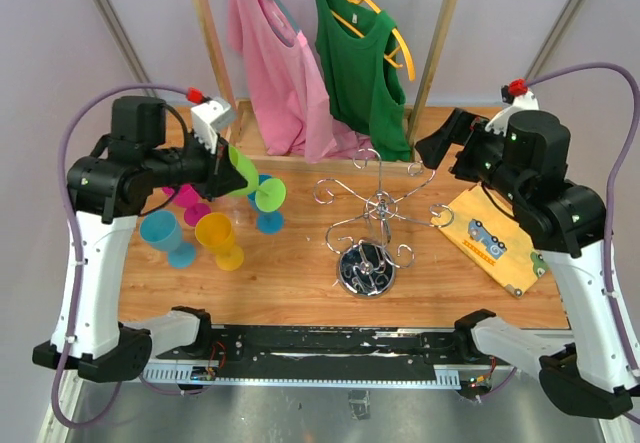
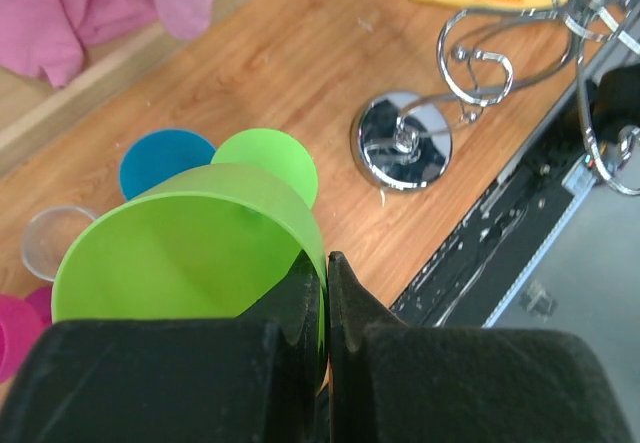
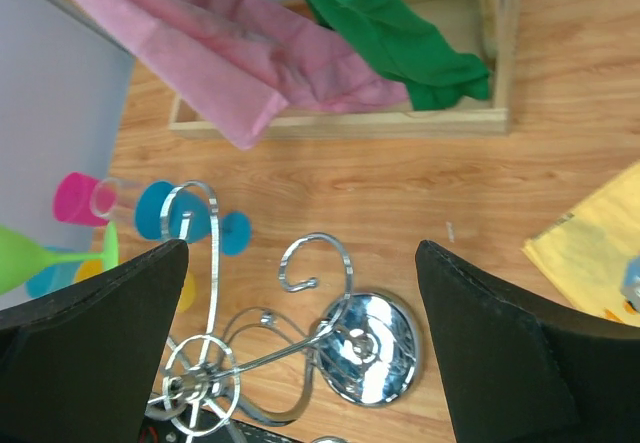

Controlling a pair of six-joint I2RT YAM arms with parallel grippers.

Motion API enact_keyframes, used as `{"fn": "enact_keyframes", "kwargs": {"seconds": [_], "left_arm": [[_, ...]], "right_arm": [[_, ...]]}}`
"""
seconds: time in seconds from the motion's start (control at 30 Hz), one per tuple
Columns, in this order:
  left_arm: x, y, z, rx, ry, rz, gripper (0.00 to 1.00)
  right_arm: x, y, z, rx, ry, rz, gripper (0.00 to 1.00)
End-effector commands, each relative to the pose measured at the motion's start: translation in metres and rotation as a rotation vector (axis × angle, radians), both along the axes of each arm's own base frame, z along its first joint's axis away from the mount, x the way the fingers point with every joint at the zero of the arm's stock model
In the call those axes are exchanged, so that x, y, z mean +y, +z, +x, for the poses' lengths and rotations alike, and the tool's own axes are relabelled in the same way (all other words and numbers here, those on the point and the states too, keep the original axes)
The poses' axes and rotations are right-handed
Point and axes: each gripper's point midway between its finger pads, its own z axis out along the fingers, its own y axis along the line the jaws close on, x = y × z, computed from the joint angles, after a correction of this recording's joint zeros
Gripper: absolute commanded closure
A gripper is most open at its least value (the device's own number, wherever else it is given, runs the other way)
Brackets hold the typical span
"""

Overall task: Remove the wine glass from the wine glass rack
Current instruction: Place the wine glass at the center of the board.

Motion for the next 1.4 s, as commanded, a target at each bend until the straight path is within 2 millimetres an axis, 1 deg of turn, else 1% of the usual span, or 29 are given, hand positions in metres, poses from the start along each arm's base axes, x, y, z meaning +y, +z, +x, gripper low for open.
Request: {"fn": "enact_keyframes", "kwargs": {"seconds": [0.0,0.1,0.27,0.4,0.5,0.53,0.63,0.87,0.97,1.13,1.37], "left_arm": [[0.001,-0.029,-0.002,0.036,-0.015,0.123,1.00],[0.001,-0.048,-0.003,0.063,-0.020,0.179,1.00],[0.008,-0.077,-0.002,0.079,-0.010,0.260,1.00],[0.002,-0.096,-0.008,0.115,-0.034,0.290,1.00],[-0.008,-0.110,-0.014,0.130,-0.065,0.310,1.00],[-0.011,-0.119,-0.015,0.138,-0.070,0.325,1.00],[-0.020,-0.136,-0.015,0.135,-0.087,0.360,1.00],[-0.016,-0.176,-0.006,0.152,-0.089,0.459,1.00],[-0.017,-0.185,-0.006,0.140,-0.107,0.462,1.00],[-0.025,-0.193,-0.011,0.160,-0.138,0.425,1.00],[-0.035,-0.200,-0.010,0.166,-0.162,0.389,1.00]], "right_arm": [[-0.030,-0.028,0.007,0.093,-0.115,-0.118,0.02],[-0.042,-0.038,0.011,0.131,-0.151,-0.112,0.02],[-0.056,-0.044,0.017,0.158,-0.182,-0.094,0.02],[-0.056,-0.049,0.021,0.178,-0.182,-0.093,0.02],[-0.056,-0.053,0.024,0.192,-0.185,-0.093,0.02],[-0.057,-0.055,0.024,0.195,-0.189,-0.093,0.02],[-0.058,-0.058,0.025,0.201,-0.192,-0.100,0.02],[-0.063,-0.070,0.024,0.228,-0.206,-0.141,0.02],[-0.064,-0.076,0.023,0.246,-0.211,-0.147,0.02],[-0.064,-0.083,0.024,0.275,-0.217,-0.139,0.02],[-0.066,-0.078,0.020,0.261,-0.228,-0.138,0.02]]}}
